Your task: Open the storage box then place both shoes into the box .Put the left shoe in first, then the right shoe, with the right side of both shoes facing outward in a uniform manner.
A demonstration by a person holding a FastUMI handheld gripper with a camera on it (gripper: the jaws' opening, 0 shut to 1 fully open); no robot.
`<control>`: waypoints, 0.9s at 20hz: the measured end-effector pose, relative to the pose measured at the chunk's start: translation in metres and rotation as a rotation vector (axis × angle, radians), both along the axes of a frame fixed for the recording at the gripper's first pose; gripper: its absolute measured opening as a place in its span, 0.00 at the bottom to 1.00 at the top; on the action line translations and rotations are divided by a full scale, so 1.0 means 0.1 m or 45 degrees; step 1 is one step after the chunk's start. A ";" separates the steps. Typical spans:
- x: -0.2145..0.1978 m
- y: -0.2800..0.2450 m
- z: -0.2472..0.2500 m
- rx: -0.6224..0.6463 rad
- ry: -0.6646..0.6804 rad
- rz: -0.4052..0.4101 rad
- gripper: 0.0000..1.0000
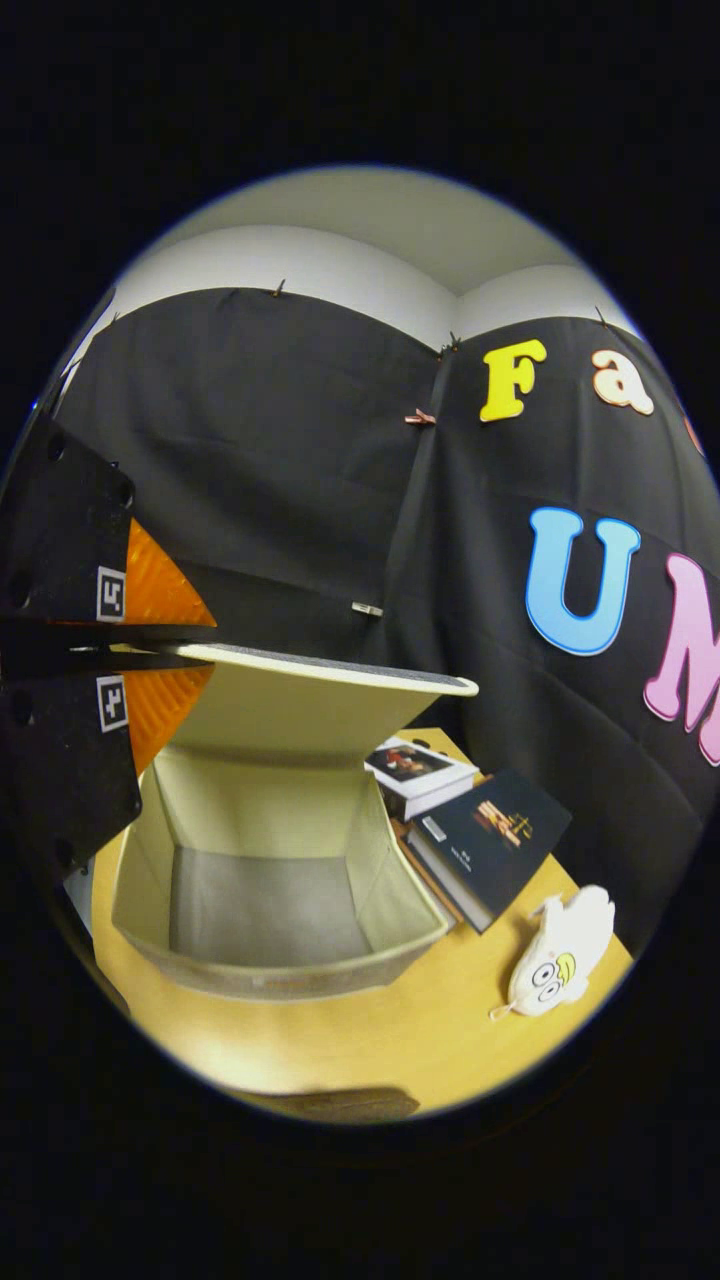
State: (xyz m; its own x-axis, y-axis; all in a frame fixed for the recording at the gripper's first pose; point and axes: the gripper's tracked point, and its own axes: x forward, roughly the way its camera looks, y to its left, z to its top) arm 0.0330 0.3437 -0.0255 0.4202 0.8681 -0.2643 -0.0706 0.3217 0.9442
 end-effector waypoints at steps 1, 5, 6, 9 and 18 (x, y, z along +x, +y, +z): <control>0.02 0.14 0.03 0.001 -0.006 0.016 0.05; 0.06 0.75 0.12 -0.025 -0.054 0.091 0.05; 0.06 0.90 0.11 -0.036 -0.058 0.101 0.05; 0.05 1.32 0.00 -0.064 -0.024 0.118 0.05; -0.03 2.00 -0.45 -0.184 0.019 0.144 0.09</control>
State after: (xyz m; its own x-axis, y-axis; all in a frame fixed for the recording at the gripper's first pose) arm 0.0296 0.5440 -0.0707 0.3170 0.8622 -0.3950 -0.1007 0.4448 0.8900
